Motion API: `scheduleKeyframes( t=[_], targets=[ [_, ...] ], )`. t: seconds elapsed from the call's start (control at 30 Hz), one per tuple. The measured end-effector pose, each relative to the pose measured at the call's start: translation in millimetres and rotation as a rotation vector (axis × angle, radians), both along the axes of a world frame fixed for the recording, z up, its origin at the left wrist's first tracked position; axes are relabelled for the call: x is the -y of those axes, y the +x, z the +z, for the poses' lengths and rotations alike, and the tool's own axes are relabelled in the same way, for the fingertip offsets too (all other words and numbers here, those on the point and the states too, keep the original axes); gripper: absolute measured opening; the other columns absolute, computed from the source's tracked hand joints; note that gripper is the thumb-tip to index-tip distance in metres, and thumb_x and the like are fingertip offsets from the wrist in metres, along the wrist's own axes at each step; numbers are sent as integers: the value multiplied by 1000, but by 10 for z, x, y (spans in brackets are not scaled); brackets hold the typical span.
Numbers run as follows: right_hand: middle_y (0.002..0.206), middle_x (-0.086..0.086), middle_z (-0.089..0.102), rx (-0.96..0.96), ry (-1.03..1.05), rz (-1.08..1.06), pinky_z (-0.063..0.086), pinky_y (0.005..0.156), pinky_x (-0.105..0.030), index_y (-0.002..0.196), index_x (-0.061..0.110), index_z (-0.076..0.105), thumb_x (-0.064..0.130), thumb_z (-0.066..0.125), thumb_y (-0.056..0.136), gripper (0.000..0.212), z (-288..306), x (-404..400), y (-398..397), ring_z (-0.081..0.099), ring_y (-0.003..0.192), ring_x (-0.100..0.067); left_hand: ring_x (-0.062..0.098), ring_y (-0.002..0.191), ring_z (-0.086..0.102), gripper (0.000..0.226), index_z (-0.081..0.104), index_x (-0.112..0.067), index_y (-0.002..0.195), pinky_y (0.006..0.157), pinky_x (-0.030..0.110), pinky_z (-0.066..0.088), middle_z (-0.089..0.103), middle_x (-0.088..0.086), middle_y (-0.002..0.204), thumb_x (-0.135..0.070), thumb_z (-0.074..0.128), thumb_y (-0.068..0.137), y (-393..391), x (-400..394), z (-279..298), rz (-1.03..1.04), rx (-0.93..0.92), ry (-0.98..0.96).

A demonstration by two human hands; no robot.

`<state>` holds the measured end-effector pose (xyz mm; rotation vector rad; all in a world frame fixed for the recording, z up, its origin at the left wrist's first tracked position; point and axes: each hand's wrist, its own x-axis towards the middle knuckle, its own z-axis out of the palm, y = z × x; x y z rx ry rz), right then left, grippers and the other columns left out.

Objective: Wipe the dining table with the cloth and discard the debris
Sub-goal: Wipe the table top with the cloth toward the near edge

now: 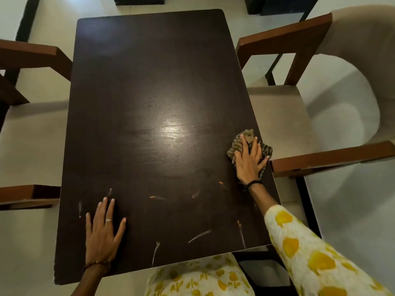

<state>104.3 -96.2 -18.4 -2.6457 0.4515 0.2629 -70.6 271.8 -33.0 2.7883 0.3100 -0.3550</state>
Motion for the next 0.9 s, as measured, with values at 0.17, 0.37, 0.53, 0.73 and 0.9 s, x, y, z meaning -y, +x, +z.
scheduleKeyframes(
  t=[0.17, 0.37, 0.53, 0.73, 0.9],
  targets=[
    [157, -4, 6, -1, -122, 305, -7, 110, -56, 144, 36, 21, 45, 24, 89, 56, 11, -11, 95, 5, 143, -24, 24, 137, 19, 82, 27, -7, 142, 113, 25, -11, 25, 11, 150, -67, 11, 87, -26, -147, 3, -28, -9, -6],
    [156, -3, 11, 33, -153, 441, -7, 111, -51, 142, 36, 27, 49, 16, 83, 62, -19, 96, -521, 10, 142, -24, 23, 137, 18, 80, 26, -8, 142, 113, 25, -10, 24, 11, 150, -66, 12, 88, -26, -193, -25, -46, 4, -33],
    [157, -4, 8, -14, -184, 228, -5, 110, -56, 144, 38, 20, 49, 11, 81, 65, -52, -151, -821, 7, 142, -24, 20, 137, 16, 76, 28, -8, 141, 114, 29, -7, 26, 11, 149, -63, 14, 90, -23, -202, -58, -44, 29, -48],
    [150, -14, 29, 18, -282, 283, 17, 102, -67, 141, 34, 28, 45, 29, 78, 64, -129, -1041, -714, 32, 134, -34, 20, 137, 17, 73, 29, -8, 140, 115, 34, -4, 27, 12, 148, -60, 16, 91, -18, -204, -78, -50, 37, -40],
    [148, -12, 35, 83, -250, 539, 7, 104, -61, 136, 37, 37, 46, 33, 77, 60, -159, -2117, -686, 25, 133, -28, 19, 139, 15, 74, 18, -8, 144, 115, 36, -1, 20, 10, 151, -59, 16, 91, -27, -208, -83, -41, 61, -41]
  ],
)
